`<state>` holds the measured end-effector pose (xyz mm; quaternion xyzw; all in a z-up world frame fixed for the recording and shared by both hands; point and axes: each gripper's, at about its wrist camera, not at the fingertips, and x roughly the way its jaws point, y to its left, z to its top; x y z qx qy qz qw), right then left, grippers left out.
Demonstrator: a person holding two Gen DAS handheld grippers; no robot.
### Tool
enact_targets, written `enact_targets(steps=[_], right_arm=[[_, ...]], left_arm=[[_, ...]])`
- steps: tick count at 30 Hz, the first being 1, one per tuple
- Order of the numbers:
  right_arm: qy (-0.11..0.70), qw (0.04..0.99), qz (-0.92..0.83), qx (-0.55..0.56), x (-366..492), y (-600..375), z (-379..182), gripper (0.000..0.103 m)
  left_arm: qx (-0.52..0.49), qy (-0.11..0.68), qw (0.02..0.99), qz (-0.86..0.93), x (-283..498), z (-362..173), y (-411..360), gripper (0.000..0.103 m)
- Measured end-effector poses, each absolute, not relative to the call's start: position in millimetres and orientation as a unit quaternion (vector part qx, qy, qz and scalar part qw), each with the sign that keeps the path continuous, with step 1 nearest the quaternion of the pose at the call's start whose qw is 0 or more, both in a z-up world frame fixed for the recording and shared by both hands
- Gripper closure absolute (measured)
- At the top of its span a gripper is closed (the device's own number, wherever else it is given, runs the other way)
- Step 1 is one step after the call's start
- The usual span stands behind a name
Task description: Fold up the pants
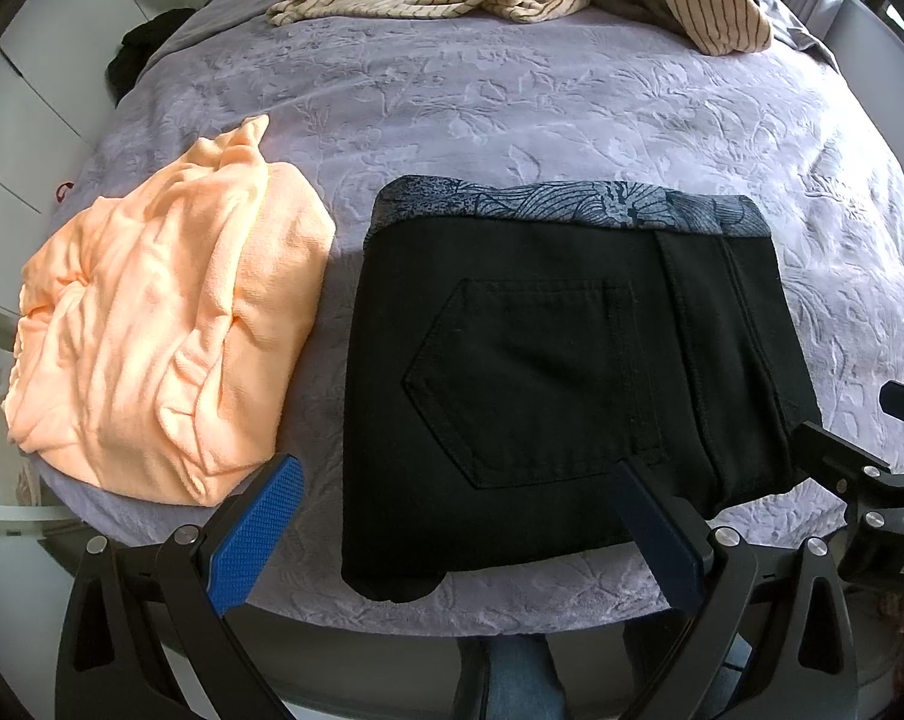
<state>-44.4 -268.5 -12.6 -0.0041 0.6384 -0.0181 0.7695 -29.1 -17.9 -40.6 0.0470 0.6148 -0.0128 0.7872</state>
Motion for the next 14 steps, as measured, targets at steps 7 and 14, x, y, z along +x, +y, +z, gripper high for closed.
enact_targets(steps=[7,14], right_arm=[[0.639,0.769,-0.018,-0.005,-44.7,-268.3,-13.3,0.000],[0.641,0.767,-0.015,-0.008,-43.2,-268.3,-15.2,0.000]], left_arm=[[0.049,0.615,0.787,-0.014,-28.5,-39.8,-19.8,0.000],[0.046,0.604,0.795,-0.021,-28.3,-35.6,-19.6,0.000]])
